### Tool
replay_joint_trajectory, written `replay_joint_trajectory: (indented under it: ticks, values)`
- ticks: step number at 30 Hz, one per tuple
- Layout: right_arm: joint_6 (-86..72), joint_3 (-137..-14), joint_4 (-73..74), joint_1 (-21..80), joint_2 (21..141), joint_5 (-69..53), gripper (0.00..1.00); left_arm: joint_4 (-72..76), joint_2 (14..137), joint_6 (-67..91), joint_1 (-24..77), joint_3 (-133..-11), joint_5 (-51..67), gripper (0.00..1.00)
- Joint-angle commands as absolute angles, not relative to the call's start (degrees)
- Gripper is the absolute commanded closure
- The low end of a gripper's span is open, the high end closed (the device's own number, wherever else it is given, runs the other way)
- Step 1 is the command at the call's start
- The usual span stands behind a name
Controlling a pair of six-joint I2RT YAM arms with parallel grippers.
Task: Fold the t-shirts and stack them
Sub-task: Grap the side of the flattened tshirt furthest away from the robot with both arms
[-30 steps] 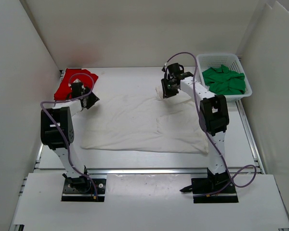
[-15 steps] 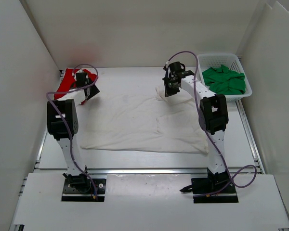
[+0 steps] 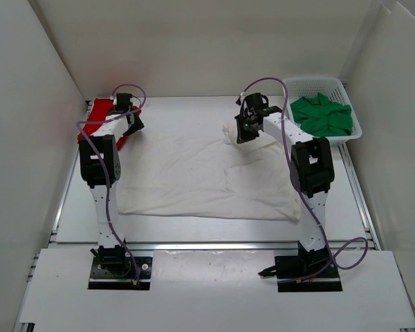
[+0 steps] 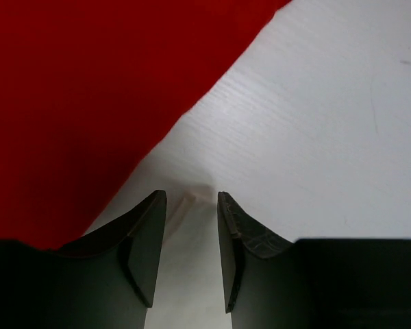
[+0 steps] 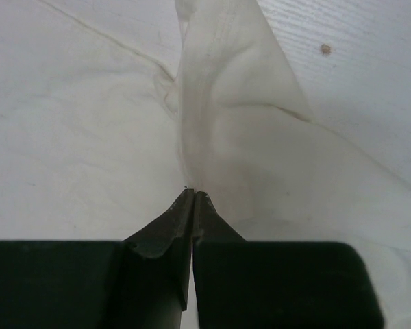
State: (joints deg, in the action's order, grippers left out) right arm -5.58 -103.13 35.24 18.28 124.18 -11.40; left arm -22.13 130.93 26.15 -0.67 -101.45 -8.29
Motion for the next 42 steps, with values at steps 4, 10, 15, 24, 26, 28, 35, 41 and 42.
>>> replay_joint_trajectory:
  ticks: [4, 10, 15, 24, 26, 28, 35, 41, 42]
  values:
    - [-6.68, -99.93, 30.41, 17.49, 117.6, -13.88, 1.0, -29.88, 133.68, 24.52, -0.62, -110.91, -9.75, 0.53]
    - [-6.94, -99.49, 29.53, 16.61, 116.37, -14.58, 1.0, -33.31, 136.32, 23.55, 0.97, -115.49, -9.67, 0.6]
    - [-7.56, -98.88, 28.83, 16.26, 116.36, -15.21, 1.0, -31.73, 134.56, 23.81, 0.88, -112.33, -8.97, 0.62]
    - [-7.12, -98.35, 28.74, 16.35, 115.57, -14.94, 0.99, -28.58, 131.76, 25.31, 0.18, -107.94, -10.71, 0.52]
    - [-7.12, -98.53, 29.35, 16.35, 116.01, -15.12, 1.0, -25.94, 130.43, 25.31, 0.26, -105.65, -11.51, 0.49]
    - [-7.38, -98.7, 29.0, 16.78, 116.01, -15.12, 1.0, -24.97, 129.55, 24.7, 0.35, -104.33, -11.61, 0.52]
    - [-7.65, -98.44, 28.13, 16.26, 115.05, -16.08, 1.0, -28.74, 131.05, 23.38, 0.88, -107.75, -11.42, 0.67]
    - [-7.38, -96.86, 28.3, 16.7, 113.82, -15.12, 1.0, -29.09, 131.4, 24.17, 0.97, -108.28, -11.69, 0.93]
    - [-7.03, -96.59, 28.13, 16.53, 113.64, -14.51, 1.0, -29.61, 131.4, 24.0, 1.23, -108.54, -12.04, 0.98]
